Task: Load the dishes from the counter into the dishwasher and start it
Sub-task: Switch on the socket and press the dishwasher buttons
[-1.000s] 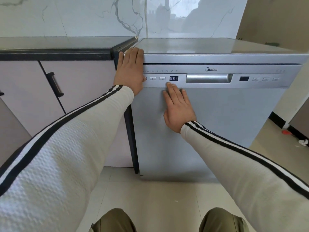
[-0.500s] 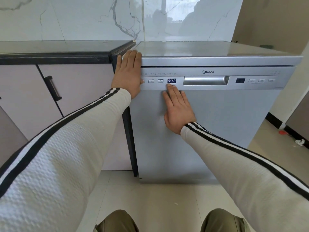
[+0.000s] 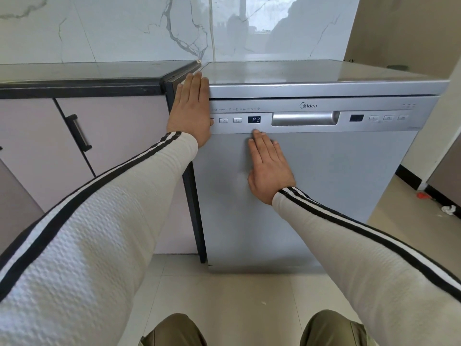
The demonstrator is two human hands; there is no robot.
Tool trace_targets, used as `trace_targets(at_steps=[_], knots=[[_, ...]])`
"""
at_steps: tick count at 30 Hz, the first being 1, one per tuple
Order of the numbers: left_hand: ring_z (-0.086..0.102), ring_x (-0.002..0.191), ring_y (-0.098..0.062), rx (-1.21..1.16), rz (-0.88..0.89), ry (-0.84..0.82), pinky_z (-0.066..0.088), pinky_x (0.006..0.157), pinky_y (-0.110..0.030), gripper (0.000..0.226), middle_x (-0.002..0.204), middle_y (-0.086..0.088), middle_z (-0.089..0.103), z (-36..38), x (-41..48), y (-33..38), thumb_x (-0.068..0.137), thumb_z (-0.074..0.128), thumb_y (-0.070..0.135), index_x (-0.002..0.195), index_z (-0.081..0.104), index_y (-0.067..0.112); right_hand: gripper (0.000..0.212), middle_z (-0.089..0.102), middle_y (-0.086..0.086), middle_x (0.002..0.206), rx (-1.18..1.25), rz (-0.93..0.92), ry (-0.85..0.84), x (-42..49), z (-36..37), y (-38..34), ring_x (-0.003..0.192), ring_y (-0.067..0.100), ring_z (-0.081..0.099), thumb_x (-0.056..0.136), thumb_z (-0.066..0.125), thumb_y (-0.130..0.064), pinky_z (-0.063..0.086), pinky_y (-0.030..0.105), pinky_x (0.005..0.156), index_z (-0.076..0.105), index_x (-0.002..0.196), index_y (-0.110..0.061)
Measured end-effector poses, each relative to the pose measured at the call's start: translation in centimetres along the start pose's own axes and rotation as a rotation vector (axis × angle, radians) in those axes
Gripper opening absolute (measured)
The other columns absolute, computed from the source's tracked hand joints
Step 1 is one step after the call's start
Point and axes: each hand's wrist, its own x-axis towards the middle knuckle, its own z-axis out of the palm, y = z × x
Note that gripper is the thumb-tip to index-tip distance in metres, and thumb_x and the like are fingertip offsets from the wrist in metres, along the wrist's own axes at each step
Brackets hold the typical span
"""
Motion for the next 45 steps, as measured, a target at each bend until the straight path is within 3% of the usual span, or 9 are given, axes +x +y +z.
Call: trace_targets(at_steps=[12, 20, 29, 33, 36, 39, 45], knots=[[0.008, 0.151, -0.035, -0.052, 0.001, 0.002, 0.001, 0.124, -0.045, 0.087, 0.162, -0.019, 0.015, -0.3, -0.2, 0.2, 0.080, 0.055, 0.015, 0.155, 0.013, -0.002, 0.081, 0.013, 0.015, 0.164, -0.011, -0.008, -0.013, 0.4, -0.6, 0.0, 0.151, 0.031, 0.010, 0.079, 0.049, -0.019, 0.013, 0.048, 0.122, 0.023, 0.154, -0.002], [0.009, 0.150, -0.039, -0.014, -0.005, -0.040, 0.004, 0.123, -0.050, 0.089, 0.161, -0.023, 0.015, -0.4, -0.2, 0.6, 0.077, 0.051, 0.021, 0.154, 0.014, -0.005, 0.078, 0.010, 0.016, 0.164, -0.001, 0.026, -0.007, 0.7, -1.4, 0.6, 0.152, 0.031, 0.007, 0.085, 0.047, -0.020, 0.012, 0.050, 0.122, 0.019, 0.155, -0.002], [0.005, 0.152, -0.036, -0.003, -0.032, -0.205, 0.004, 0.124, -0.050, 0.089, 0.163, -0.021, 0.009, -2.6, -0.1, 0.9, 0.082, 0.050, 0.028, 0.155, 0.009, -0.002, 0.076, -0.005, 0.014, 0.165, -0.012, 0.096, -0.203, 0.8, -4.7, 1.9, 0.152, 0.030, -0.005, 0.095, 0.041, -0.034, 0.008, 0.050, 0.123, 0.009, 0.157, -0.004], [-0.006, 0.153, -0.031, -0.011, -0.087, -0.336, 0.001, 0.124, -0.048, 0.079, 0.165, -0.016, -0.003, -4.1, 0.5, 1.2, 0.100, 0.031, 0.047, 0.157, -0.001, 0.002, 0.073, -0.007, 0.014, 0.165, 0.008, 0.105, -0.308, 1.8, -7.9, 2.2, 0.152, 0.029, -0.008, 0.099, 0.036, -0.037, 0.005, 0.049, 0.123, 0.006, 0.157, -0.004], [-0.013, 0.152, -0.027, 0.011, -0.065, -0.453, -0.004, 0.124, -0.047, 0.077, 0.165, -0.012, -0.012, -6.7, 0.9, 1.5, 0.101, 0.014, 0.056, 0.157, -0.009, 0.008, 0.071, -0.011, 0.014, 0.164, -0.002, 0.114, -0.383, 2.9, -11.5, 2.5, 0.151, 0.029, -0.012, 0.102, 0.029, -0.041, 0.002, 0.047, 0.123, 0.001, 0.157, -0.006], [-0.014, 0.152, -0.025, -0.029, 0.018, -0.528, -0.004, 0.124, -0.045, 0.077, 0.165, -0.010, -0.014, -10.5, 1.7, 2.1, 0.101, 0.010, 0.058, 0.157, -0.009, 0.009, 0.071, -0.013, 0.014, 0.164, 0.028, 0.109, -0.423, 5.6, -16.3, 2.7, 0.151, 0.028, -0.014, 0.102, 0.025, -0.044, 0.002, 0.047, 0.123, -0.003, 0.155, -0.006], [-0.014, 0.152, -0.024, -0.109, -0.034, -0.604, -0.001, 0.124, -0.044, 0.073, 0.166, -0.009, -0.012, -19.9, 5.7, 3.6, 0.101, 0.009, 0.052, 0.157, -0.005, 0.007, 0.071, -0.015, 0.015, 0.163, 0.046, 0.140, -0.455, 12.7, -27.0, 2.6, 0.151, 0.029, -0.015, 0.103, 0.022, -0.043, 0.000, 0.047, 0.124, -0.006, 0.154, -0.004]])
